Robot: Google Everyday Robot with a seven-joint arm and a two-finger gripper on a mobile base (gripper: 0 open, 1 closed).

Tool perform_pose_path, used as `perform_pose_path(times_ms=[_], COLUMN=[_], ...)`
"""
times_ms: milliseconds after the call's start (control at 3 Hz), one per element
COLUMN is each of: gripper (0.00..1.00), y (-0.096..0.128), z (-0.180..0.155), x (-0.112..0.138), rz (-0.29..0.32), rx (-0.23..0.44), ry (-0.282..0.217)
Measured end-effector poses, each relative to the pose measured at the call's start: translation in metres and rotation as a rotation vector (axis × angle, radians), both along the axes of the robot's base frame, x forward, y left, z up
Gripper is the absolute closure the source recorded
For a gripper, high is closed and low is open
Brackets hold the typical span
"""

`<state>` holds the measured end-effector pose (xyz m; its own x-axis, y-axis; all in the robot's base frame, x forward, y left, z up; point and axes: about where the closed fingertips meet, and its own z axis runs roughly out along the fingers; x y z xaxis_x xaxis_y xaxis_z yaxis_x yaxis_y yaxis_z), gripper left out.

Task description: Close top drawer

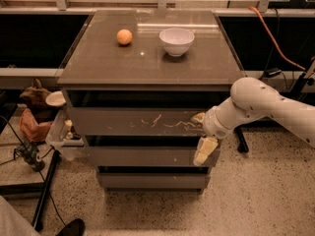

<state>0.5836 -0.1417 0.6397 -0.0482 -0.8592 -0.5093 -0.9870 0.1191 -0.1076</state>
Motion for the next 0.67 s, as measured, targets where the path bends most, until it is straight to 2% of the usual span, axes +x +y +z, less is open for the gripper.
perform_pose_path(times_ms=[333,667], gripper=[0.00,0.00], y=[0.000,-0.036], z=[0.000,0.022], x=[0.000,-0.018], rz=[0.000,-0.107], rx=[0.000,-0.015], ry=[0.000,-0.024])
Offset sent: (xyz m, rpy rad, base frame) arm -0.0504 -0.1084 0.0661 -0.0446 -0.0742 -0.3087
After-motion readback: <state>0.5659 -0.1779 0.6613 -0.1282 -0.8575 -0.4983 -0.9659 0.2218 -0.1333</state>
